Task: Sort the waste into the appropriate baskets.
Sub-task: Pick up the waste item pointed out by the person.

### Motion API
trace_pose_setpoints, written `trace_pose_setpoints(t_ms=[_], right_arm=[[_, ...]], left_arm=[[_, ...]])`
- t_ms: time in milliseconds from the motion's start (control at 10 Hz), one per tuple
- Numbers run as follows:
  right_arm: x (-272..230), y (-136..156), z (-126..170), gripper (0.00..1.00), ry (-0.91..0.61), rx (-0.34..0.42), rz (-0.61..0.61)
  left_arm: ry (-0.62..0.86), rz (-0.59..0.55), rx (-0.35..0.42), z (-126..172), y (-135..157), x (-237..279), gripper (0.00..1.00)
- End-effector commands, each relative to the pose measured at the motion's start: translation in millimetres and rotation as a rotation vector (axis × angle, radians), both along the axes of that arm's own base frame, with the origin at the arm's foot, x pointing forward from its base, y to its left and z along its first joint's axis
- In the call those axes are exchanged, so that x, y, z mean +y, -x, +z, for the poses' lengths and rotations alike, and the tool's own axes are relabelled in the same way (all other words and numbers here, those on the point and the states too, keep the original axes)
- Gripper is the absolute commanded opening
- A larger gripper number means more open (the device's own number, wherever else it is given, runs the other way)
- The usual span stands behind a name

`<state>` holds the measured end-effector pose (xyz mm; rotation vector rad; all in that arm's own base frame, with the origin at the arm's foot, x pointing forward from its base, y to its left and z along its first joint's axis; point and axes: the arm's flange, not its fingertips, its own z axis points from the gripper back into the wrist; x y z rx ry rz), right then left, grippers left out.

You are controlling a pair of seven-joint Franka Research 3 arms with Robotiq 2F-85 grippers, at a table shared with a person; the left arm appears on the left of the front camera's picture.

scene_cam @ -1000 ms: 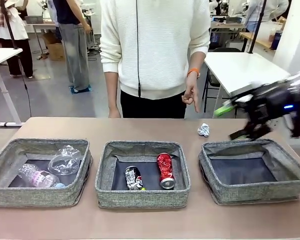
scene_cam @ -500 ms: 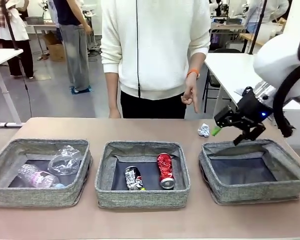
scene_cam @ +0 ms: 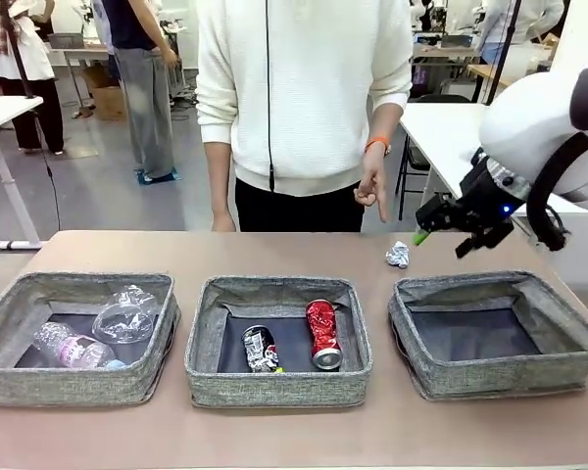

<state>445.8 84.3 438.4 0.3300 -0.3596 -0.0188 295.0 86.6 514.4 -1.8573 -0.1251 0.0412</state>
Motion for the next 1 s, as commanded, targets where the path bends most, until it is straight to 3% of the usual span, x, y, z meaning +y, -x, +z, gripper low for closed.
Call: trace_pose_setpoints(t_ms=[0, 300, 400, 500, 600, 700, 900], right_arm=[[14, -50, -31, 1.0, 0.177, -0.107, -0.011], [19, -111, -89, 1.0, 0.202, -0.104, 0.004], [18, -127, -107, 1.0, 0.13, -0.028, 0.029], [13, -126, -108, 1.0, -0.034, 0.127, 0.024], [12, -103, -108, 1.0, 0.183, -0.081, 0.035], [22, -116, -127, 1.0, 0.11, 0.004, 0.032], [12, -123, -140, 1.0, 0.105, 0.002, 0.049]], left_arm=[[0.017, 0.006, -0.005, 6, 1, -3, 1.0], [0.017, 0.006, -0.005, 6, 1, -3, 1.0], [0.017, 0.006, -0.005, 6, 1, -3, 1.0], [0.017, 0.006, -0.005, 6, 1, -3, 1.0], [0.017, 0.006, -0.005, 6, 1, -3, 1.0], [0.017, 0.006, -0.005, 6, 1, -3, 1.0], [0.017, 0.006, -0.005, 6, 1, -3, 1.0]])
